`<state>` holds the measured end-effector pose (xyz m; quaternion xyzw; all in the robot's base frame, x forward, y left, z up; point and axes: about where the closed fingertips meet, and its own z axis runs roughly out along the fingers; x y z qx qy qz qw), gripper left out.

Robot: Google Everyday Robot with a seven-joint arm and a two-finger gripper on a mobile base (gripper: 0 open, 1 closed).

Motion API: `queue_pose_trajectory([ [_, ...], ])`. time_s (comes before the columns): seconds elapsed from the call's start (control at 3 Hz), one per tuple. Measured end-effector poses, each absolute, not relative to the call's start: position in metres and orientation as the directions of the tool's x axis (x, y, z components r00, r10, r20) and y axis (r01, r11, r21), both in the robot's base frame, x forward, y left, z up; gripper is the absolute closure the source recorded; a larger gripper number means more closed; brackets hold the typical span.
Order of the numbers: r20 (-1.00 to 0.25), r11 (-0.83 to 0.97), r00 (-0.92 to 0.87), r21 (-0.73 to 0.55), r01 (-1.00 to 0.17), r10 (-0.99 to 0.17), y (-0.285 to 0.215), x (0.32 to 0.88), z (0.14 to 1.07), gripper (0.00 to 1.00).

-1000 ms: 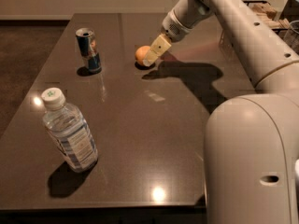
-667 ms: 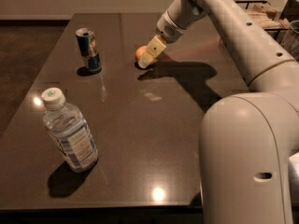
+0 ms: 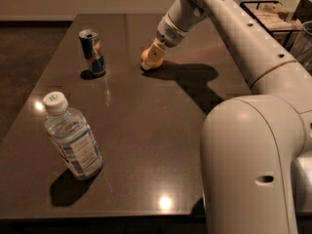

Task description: Move orange near blue plastic bottle

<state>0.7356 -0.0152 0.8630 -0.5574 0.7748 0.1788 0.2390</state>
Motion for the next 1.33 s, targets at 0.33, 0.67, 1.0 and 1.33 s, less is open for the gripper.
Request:
queue_pose_trajectory([
  [0.33,-0.564,0.296,-0.245,0.000,-0.955,-0.789,-0.013,0.732,0.866,0.61],
  [0.67,-0.558,0.297,-0.228,-0.035,-0.954,-0.798,-0.027,0.718,0.885,0.85],
  [1.0,-0.552,0.307,-0.220,-0.069,-0.949,-0.804,-0.042,0.693,0.909,1.00],
  [1.33,-0.552,0.307,-0.220,-0.069,-0.949,-0.804,-0.042,0.694,0.909,1.00],
])
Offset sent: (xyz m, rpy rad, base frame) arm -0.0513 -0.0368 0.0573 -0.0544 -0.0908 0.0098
